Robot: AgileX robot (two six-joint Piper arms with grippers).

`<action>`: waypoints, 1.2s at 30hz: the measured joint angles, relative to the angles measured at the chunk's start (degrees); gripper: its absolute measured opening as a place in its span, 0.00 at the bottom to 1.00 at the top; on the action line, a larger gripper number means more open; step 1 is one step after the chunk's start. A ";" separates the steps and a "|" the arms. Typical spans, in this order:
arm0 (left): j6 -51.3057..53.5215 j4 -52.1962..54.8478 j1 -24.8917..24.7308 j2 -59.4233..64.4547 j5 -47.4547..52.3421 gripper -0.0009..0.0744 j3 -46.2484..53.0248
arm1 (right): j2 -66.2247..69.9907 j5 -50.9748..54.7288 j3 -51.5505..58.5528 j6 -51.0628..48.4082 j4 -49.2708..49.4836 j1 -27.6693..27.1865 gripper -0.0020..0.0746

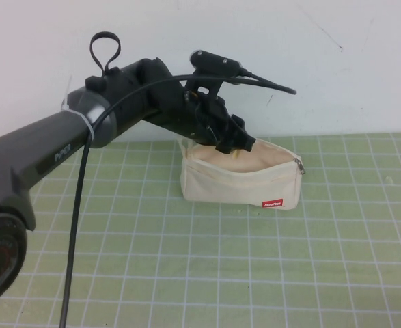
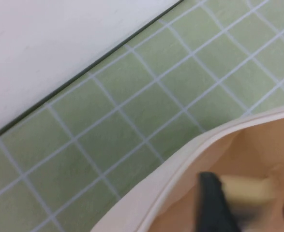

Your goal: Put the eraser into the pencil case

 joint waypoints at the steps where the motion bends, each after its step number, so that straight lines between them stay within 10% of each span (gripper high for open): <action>1: 1.06 -1.01 0.00 0.00 0.00 0.43 -0.09 | 0.00 0.00 0.00 0.00 0.00 0.00 0.03; 7: 3.52 -4.22 0.00 0.00 -0.47 0.57 -1.19 | 0.00 0.00 0.00 0.00 0.00 0.00 0.03; 17: 0.71 13.88 -0.48 -5.45 8.88 0.05 -12.78 | 0.00 0.00 0.00 0.00 0.00 0.00 0.03; 24: -12.71 32.51 -0.59 -17.61 14.00 0.01 -15.52 | 0.00 0.00 0.00 0.00 0.00 0.00 0.03; 36: -15.04 33.84 -0.59 -34.23 27.00 0.01 -15.00 | 0.00 0.00 0.00 0.00 0.00 0.00 0.03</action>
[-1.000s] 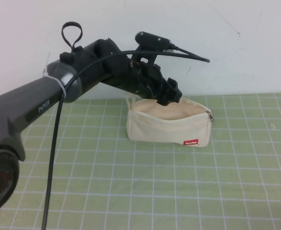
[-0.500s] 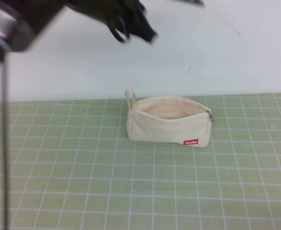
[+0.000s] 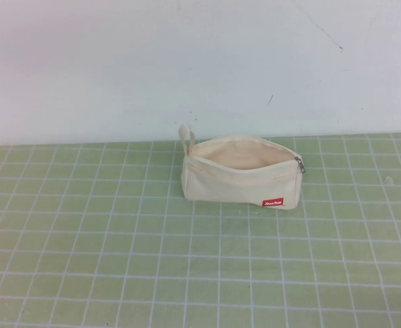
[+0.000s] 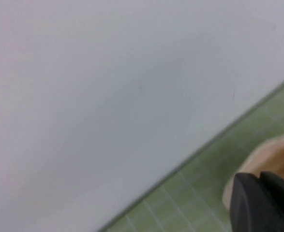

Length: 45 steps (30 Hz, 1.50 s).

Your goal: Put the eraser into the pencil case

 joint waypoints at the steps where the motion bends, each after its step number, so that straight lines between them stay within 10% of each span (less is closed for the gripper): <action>1: 0.00 0.16 0.00 -0.74 0.90 0.01 1.11 | 0.00 0.00 0.00 0.00 0.00 0.00 0.03; 24: -12.27 -0.06 0.00 -32.70 -43.31 0.01 75.31 | 0.00 0.00 0.00 0.00 -0.10 0.00 0.03; 45: -13.49 -0.90 2.79 -39.71 -42.24 0.01 81.50 | 0.00 0.00 0.00 0.00 -0.10 0.00 0.03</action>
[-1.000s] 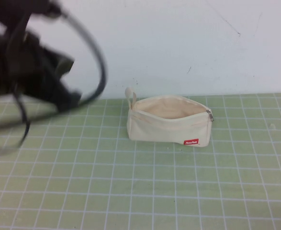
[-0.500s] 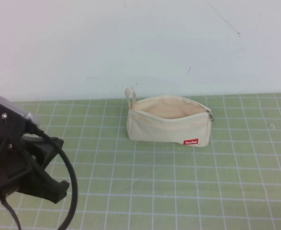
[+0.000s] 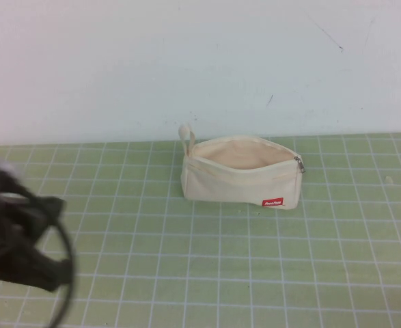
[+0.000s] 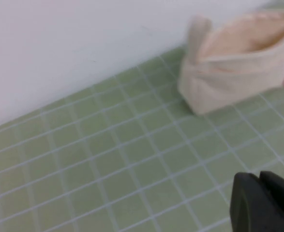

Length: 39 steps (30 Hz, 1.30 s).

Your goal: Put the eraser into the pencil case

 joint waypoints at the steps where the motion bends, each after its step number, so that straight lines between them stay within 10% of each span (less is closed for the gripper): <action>1: 0.00 -0.42 1.63 -1.49 0.37 0.01 0.26 | 0.00 0.00 0.00 0.00 0.00 0.00 0.03; 12: -2.66 -3.76 19.11 -21.59 -7.10 0.01 20.17 | 0.00 0.00 0.00 0.00 0.00 0.00 0.03; 19: -4.58 -6.26 20.15 -33.69 -17.54 0.01 38.68 | 0.00 0.00 0.00 0.00 0.00 0.00 0.03; 39: -5.85 -7.94 21.40 -42.99 -2.98 0.01 39.81 | 0.00 0.00 0.00 -0.10 0.00 0.00 0.03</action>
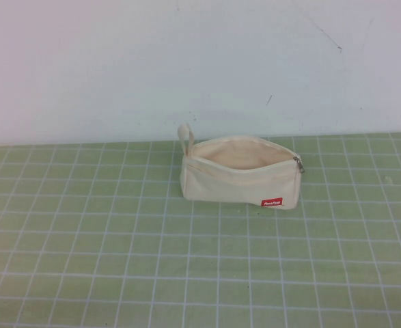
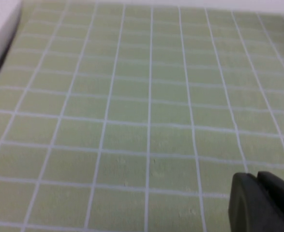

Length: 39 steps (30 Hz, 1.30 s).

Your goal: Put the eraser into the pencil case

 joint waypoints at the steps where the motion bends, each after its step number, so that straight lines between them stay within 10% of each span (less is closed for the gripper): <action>1: 0.00 0.00 0.28 -0.85 0.31 0.01 0.00 | 0.00 0.00 0.00 0.00 0.00 0.00 0.03; 39: 2.06 0.00 0.54 -5.26 2.31 0.01 -0.22 | -0.08 0.00 0.00 0.00 0.00 0.00 0.03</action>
